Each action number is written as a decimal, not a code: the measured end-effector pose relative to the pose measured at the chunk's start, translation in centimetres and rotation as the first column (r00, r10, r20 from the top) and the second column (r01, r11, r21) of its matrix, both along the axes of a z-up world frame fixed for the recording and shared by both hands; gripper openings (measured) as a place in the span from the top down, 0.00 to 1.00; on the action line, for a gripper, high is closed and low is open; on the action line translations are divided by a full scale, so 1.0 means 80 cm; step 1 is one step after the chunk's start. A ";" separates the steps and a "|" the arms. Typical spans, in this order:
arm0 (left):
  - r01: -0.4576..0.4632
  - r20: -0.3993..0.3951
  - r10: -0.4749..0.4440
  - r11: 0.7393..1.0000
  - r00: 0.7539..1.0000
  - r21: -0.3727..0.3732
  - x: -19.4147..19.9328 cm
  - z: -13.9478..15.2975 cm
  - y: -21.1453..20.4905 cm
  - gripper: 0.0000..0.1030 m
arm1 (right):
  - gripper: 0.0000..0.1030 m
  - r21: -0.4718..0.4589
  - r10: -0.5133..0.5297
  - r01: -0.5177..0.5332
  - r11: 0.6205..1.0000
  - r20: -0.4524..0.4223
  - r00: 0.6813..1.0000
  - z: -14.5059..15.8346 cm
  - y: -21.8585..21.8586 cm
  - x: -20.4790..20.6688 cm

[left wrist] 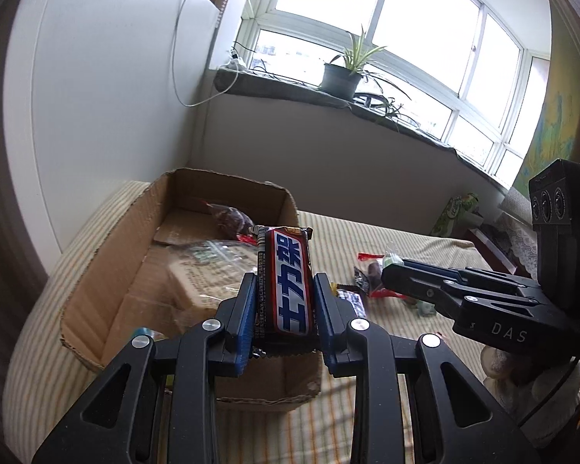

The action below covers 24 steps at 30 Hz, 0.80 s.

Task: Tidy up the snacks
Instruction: 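Carry the chocolate bar and green candy into the box and release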

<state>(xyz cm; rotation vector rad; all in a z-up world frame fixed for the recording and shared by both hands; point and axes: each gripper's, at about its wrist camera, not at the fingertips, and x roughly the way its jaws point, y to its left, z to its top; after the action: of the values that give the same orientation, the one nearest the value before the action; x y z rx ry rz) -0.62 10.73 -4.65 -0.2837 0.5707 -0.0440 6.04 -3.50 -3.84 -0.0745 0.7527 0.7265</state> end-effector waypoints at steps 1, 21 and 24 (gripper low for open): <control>-0.009 -0.001 0.009 1.000 1.000 -0.001 0.000 0.000 0.006 0.74 | 0.76 -0.001 0.008 -0.008 1.000 0.000 1.000 -0.001 0.006 -0.001; -0.131 -0.006 0.132 0.991 0.991 0.031 0.001 -0.006 0.054 0.74 | 0.76 -0.044 0.144 -0.145 0.988 -0.020 0.989 -0.021 0.110 -0.029; -0.140 -0.011 0.140 0.990 0.990 0.028 0.001 -0.009 0.060 0.74 | 0.76 -0.048 0.145 -0.146 0.988 -0.034 0.989 -0.027 0.113 -0.025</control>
<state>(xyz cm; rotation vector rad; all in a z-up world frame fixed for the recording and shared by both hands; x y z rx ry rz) -0.50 15.51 -5.35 -0.2970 0.5627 0.1010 4.05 5.55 -5.97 -0.1662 0.8006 0.8490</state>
